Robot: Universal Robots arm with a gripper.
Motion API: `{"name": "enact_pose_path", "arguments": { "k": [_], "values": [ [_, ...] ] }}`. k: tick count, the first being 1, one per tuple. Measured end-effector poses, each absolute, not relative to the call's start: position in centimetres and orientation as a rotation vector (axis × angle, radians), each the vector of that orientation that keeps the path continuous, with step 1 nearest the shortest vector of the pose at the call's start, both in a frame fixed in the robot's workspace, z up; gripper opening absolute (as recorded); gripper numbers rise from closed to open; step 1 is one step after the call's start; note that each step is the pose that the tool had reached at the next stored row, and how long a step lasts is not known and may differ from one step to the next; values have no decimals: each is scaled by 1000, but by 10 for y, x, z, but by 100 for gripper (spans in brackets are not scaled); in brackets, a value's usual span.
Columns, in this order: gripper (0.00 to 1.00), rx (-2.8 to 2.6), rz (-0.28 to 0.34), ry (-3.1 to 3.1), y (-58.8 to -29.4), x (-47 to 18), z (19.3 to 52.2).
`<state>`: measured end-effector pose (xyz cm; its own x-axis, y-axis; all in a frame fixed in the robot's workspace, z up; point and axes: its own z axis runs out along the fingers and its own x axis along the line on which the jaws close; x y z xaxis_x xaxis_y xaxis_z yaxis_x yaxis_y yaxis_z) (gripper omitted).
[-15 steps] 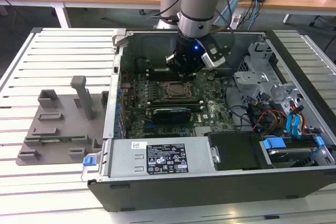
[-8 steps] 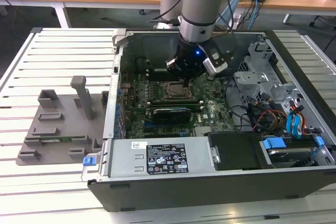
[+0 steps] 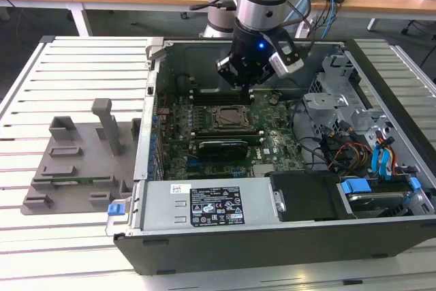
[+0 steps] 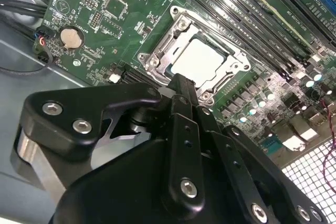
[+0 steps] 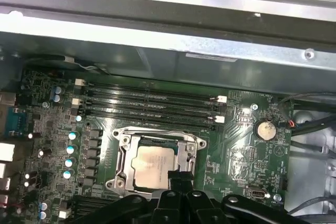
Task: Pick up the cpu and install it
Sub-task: 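Install the first cpu locking lever, then install the second cpu locking lever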
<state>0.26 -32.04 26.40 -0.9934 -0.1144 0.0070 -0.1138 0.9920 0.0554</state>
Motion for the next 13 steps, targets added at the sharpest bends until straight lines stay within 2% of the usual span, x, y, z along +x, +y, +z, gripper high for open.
{"name": "enact_pose_path", "arguments": {
  "k": [8, 13],
  "values": [
    [11, 179, -87, -3125, -322, 10, 267],
    [11, 179, -88, -3125, -347, 10, 267]
  ]
}}
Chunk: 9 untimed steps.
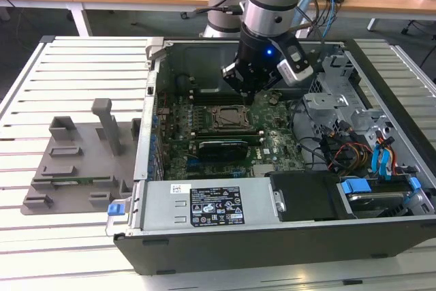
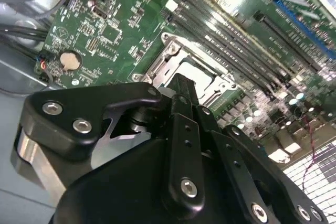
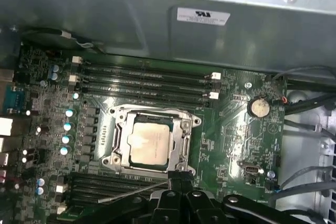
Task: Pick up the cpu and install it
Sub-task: 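Install the second cpu locking lever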
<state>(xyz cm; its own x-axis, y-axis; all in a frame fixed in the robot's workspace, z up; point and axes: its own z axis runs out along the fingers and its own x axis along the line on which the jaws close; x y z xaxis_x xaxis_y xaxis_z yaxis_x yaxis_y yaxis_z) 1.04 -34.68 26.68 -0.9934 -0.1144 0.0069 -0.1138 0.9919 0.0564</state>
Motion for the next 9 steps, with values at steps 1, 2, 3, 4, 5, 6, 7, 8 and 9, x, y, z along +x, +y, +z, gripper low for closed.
{"name": "enact_pose_path", "arguments": {
  "k": [1, 2, 3, 4, 5, 6, 7, 8, 9],
  "values": [
    [11, 179, -87, -3125, -350, 10, 267],
    [11, 179, -87, -3125, -352, 10, 267],
    [11, 179, -87, -3125, -356, 10, 267],
    [11, 179, -87, -3125, -357, 10, 267],
    [11, 179, -87, -3125, -358, 10, 267],
    [11, 179, -87, -3125, -359, 10, 266],
    [11, 179, -87, -3125, -363, 10, 266],
    [11, 179, -87, -3125, -367, 10, 266],
    [11, 179, -87, -3125, -371, 10, 266]
  ]
}}
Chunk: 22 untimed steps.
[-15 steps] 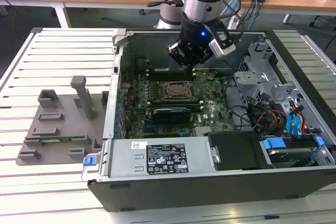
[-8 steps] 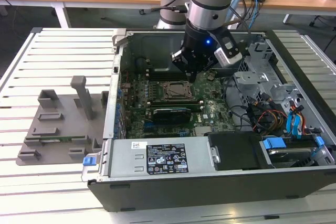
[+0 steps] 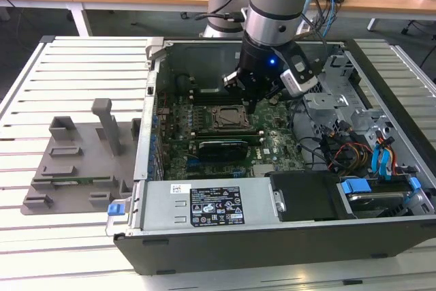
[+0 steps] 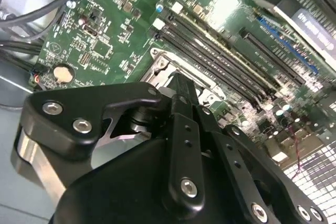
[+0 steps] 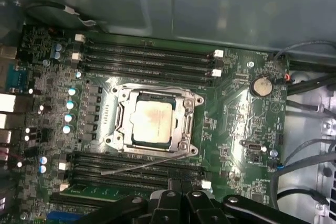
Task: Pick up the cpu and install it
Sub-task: 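Install the second cpu locking lever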
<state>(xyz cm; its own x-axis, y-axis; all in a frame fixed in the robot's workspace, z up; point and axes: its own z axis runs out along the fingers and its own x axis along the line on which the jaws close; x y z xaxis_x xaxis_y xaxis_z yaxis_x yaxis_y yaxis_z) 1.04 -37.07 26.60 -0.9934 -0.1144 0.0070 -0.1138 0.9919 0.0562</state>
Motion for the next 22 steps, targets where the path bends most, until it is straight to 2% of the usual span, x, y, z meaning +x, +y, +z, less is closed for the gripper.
{"name": "enact_pose_path", "arguments": {
  "k": [2, 5, 6, 22],
  "values": [
    [11, 179, -99, -3125, -382, 9, 265],
    [11, 180, -197, -3124, -385, 3, 265],
    [11, 180, -211, -3124, -387, 0, 262],
    [11, 180, -234, -3123, -387, -42, 219]
  ]
}}
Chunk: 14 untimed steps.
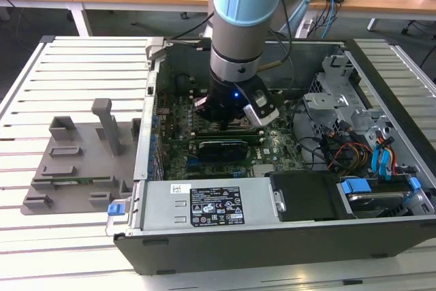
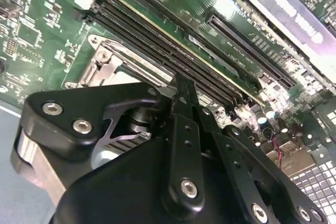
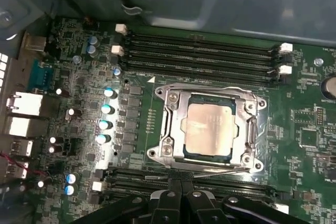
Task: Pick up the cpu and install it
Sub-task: 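Install the second cpu locking lever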
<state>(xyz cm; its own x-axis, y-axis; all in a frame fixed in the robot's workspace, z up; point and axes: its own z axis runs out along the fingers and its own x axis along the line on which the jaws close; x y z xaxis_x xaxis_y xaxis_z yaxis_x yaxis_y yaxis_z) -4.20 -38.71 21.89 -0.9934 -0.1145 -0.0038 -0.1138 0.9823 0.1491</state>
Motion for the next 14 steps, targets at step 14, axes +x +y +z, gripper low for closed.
{"name": "enact_pose_path", "arguments": {
  "k": [14],
  "values": [
    [11, 181, -298, -3120, -387, -66, 206]
  ]
}}
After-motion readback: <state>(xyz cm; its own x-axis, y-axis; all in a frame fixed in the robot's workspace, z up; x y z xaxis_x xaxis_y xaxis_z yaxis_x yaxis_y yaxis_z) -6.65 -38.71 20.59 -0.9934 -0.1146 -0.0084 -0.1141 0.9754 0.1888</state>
